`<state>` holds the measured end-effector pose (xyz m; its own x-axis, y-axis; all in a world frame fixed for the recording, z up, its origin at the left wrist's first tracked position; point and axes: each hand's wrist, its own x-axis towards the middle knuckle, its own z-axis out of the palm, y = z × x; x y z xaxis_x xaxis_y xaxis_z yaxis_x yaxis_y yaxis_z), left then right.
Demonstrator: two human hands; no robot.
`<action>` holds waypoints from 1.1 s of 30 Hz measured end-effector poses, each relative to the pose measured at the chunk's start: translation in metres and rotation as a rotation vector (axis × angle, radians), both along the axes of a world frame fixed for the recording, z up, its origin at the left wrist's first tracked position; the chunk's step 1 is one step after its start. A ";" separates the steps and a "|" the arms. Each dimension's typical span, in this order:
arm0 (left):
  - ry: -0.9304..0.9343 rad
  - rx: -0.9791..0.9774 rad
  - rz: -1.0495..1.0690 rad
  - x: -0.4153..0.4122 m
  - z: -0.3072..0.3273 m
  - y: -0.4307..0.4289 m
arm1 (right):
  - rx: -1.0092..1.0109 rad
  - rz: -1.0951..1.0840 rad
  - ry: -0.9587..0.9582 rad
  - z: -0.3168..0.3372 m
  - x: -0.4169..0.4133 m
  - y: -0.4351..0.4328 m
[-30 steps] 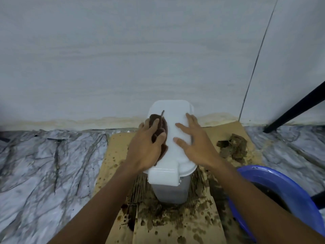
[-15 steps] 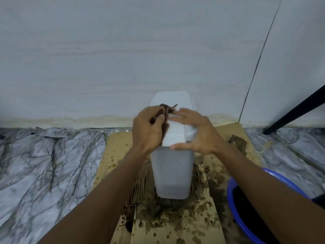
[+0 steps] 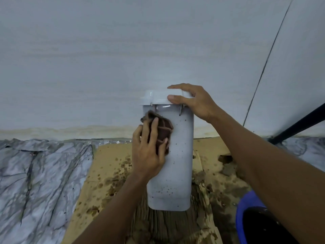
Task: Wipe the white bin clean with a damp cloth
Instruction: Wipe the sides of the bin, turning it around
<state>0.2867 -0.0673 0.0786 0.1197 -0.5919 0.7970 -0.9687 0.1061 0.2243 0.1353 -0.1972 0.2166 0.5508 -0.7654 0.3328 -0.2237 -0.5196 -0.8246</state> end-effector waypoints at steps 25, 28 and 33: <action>0.046 0.128 0.136 -0.059 0.010 -0.024 | 0.023 -0.001 -0.066 -0.005 0.018 -0.013; 0.090 0.134 0.151 -0.074 0.024 -0.039 | 0.022 -0.011 -0.059 -0.005 0.018 -0.014; -0.199 0.165 0.014 -0.061 -0.003 -0.020 | 0.045 -0.008 -0.085 -0.007 0.008 -0.015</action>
<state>0.2254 -0.0871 0.0758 -0.0211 -0.7156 0.6982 -0.9966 0.0705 0.0421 0.1436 -0.2125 0.2100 0.5159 -0.7848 0.3433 -0.1563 -0.4803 -0.8631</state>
